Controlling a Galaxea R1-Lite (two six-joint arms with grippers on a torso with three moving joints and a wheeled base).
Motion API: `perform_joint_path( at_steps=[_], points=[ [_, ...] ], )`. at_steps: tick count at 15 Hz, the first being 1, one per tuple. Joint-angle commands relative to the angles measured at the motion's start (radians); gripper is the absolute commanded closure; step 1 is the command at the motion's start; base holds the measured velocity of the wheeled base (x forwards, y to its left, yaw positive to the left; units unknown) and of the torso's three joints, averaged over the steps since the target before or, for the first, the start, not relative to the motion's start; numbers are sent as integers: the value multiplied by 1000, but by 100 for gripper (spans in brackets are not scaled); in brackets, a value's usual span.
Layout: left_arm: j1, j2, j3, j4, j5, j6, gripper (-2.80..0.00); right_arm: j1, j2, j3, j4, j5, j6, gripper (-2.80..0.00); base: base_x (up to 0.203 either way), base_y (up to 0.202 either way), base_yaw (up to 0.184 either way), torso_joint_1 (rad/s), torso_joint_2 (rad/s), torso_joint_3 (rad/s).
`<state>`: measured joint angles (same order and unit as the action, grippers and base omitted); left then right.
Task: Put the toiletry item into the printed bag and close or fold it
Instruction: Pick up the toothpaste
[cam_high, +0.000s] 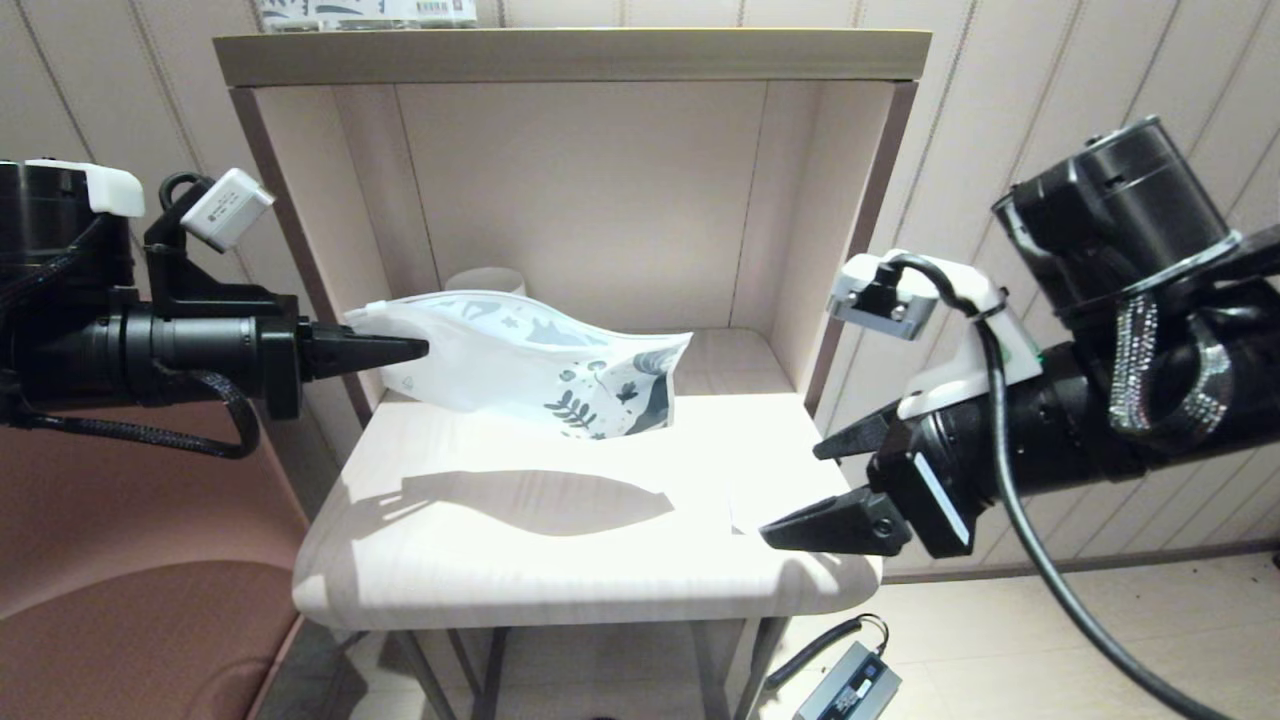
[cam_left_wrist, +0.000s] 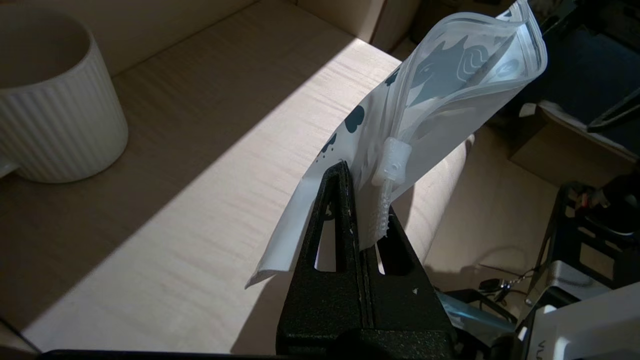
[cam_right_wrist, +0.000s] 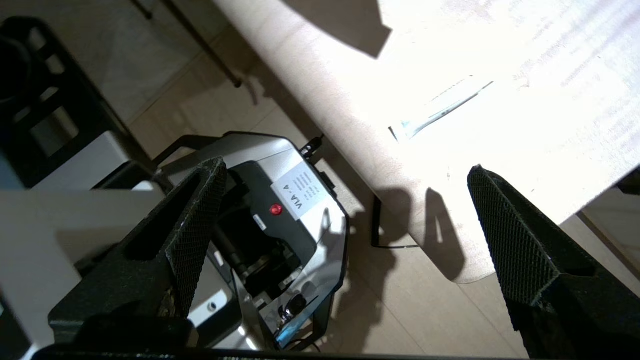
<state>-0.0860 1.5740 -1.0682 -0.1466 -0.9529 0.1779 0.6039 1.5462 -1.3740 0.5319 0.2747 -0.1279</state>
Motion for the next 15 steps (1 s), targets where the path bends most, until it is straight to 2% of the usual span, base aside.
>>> perform_joint_path(
  at_steps=[1, 3, 6, 9, 15],
  points=[
    [0, -38, 17, -2, -1, 0, 0, 62, 46, 21, -31, -121, 70, -280, 0, 0, 0, 0, 0, 0],
    [-1, -54, 37, -4, -1, 1, 0, 85, 69, 41, -86, -158, 98, -280, 0, 0, 0, 0, 0, 0],
    [-1, -54, 62, -8, -3, 2, 0, 114, 105, 107, -122, -276, 143, -280, 0, 0, 0, 0, 0, 0],
    [-1, -48, 71, -13, -4, 5, 0, 115, 116, 169, -189, -286, 182, -280, 0, 0, 0, 0, 0, 0],
    [-1, -38, 76, -13, -7, 5, 0, 97, 195, 166, -270, -290, 189, -280, 0, 0, 0, 0, 0, 0]
  ],
)
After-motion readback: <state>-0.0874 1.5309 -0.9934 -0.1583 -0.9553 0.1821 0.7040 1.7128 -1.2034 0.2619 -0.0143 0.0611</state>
